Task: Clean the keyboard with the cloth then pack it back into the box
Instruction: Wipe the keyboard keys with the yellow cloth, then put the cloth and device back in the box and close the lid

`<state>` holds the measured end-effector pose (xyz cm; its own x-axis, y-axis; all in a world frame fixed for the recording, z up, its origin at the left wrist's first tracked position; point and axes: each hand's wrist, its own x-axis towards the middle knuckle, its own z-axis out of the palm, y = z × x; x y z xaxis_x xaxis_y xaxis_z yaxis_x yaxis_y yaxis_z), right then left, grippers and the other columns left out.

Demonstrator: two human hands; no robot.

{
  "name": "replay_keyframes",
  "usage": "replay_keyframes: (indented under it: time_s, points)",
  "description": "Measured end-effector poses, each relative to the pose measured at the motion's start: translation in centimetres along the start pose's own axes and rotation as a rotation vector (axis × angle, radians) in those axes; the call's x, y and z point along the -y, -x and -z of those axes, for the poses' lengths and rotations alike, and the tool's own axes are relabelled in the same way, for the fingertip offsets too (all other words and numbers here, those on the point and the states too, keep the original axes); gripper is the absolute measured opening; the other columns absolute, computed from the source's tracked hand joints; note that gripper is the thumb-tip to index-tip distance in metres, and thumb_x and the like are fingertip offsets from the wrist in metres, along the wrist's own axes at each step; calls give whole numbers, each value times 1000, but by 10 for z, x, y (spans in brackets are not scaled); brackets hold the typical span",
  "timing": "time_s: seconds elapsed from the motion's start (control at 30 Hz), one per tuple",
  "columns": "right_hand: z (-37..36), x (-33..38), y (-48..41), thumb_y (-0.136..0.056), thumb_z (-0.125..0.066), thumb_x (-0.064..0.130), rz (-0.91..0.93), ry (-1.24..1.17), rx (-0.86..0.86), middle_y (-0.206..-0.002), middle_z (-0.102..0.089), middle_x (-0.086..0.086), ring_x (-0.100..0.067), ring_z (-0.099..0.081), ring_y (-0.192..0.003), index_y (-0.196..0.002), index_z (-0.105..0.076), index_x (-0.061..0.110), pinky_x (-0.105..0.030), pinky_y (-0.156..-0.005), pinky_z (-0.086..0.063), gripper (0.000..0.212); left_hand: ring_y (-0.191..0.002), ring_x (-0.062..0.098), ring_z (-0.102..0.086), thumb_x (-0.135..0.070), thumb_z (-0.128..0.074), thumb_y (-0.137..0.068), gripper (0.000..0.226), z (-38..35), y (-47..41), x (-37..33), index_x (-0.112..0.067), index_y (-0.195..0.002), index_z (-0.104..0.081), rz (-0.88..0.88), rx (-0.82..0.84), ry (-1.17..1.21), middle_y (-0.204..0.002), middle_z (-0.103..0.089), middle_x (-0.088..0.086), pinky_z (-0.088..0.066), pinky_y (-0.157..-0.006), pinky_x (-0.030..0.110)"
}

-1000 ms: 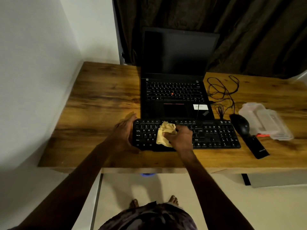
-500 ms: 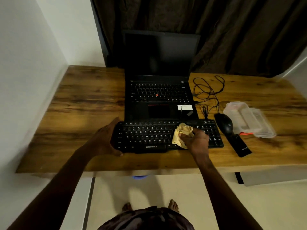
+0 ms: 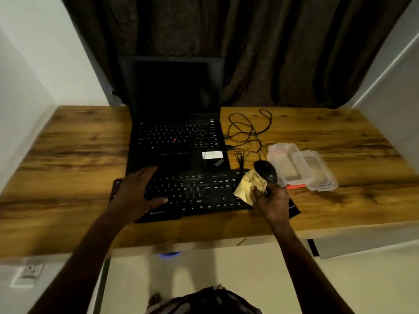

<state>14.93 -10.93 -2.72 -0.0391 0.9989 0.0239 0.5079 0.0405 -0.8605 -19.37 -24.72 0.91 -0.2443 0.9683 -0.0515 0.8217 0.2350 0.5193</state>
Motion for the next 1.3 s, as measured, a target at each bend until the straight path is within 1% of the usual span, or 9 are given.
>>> replay_keyframes:
  time_s: [0.07, 0.13, 0.27, 0.37, 0.43, 0.53, 0.67, 0.87, 1.3]
  points:
    - [14, -12, -8, -86, -73, 12, 14, -99, 17, -86, -72, -4, -20, -70, -81, -101, -68, 11, -39, -70, -58, 15, -133, 16, -45, -46, -79, -78, 79, -25, -6, -41, -30, -146, -41, -46, 2, 119, -146, -47, -4, -39, -110, 38]
    - [33, -18, -18, -89, -70, 8, 45, -170, -1, -95, -73, -6, -17, -70, -89, -106, -66, 10, -33, -75, -57, 18, -122, 5, -52, -47, -75, -80, 64, -52, -16, -84, -37, -138, -49, -79, 60, 186, -135, -56, -13, -45, -105, 34]
    - [74, -18, -46, -91, -65, 13, 108, -174, -55, -91, -67, -8, -16, -65, -81, -107, -57, 7, -18, -63, -52, 19, -120, 2, -55, -48, -69, -85, 56, -96, -33, -155, -38, -137, -51, -215, 163, 211, -132, -59, -15, -49, -99, 31]
    - [98, -15, -77, -87, -58, 21, 189, -91, -106, -83, -62, -2, -3, -61, -74, -105, -57, 1, -7, -58, -44, 27, -119, 6, -55, -43, -67, -89, 51, -119, -54, -198, -34, -137, -53, -265, 203, 211, -130, -60, -11, -50, -96, 32]
    - [105, -12, -101, -89, -59, 10, 226, -26, -114, -80, -61, 0, -2, -62, -72, -104, -60, -2, -12, -60, -45, 19, -122, 12, -54, -42, -64, -90, 51, -129, -72, -219, -36, -138, -49, -268, 208, 166, -134, -58, -7, -48, -100, 35]
    - [108, -13, -141, -88, -57, -8, 187, 145, -105, -86, -64, -12, -22, -59, -77, -109, -65, -3, -25, -68, -44, 23, -132, 17, -45, -37, -62, -92, 58, -136, -98, -242, -31, -146, -41, -246, 201, 88, -145, -48, -4, -41, -105, 34]
    - [100, -23, -177, -89, -54, 10, 79, 410, 87, -111, -66, -19, -35, -63, -102, -121, -63, 14, -38, -85, -53, 34, -145, 15, -27, -34, -61, -93, 71, -149, -126, -259, -25, -154, -27, -257, 219, 61, -161, -21, -9, -33, -115, 37]
    - [80, -17, -183, -96, -51, 16, 51, 624, 312, -134, -50, -20, -34, -47, -127, -135, -50, 13, -36, -104, -40, 39, -150, 19, -16, -23, -59, -94, 78, -163, -153, -265, -20, -157, -13, -307, 258, -70, -165, -3, -9, -32, -116, 41]
    - [78, -14, -176, -99, -49, 25, 367, 1193, 236, -142, -44, -14, -26, -52, -124, -149, -20, 9, -33, -92, -45, 60, -150, 22, -16, -29, -57, -96, 77, -174, -162, -262, -21, -158, -12, -369, 266, -150, -166, -3, -6, -28, -118, 43]
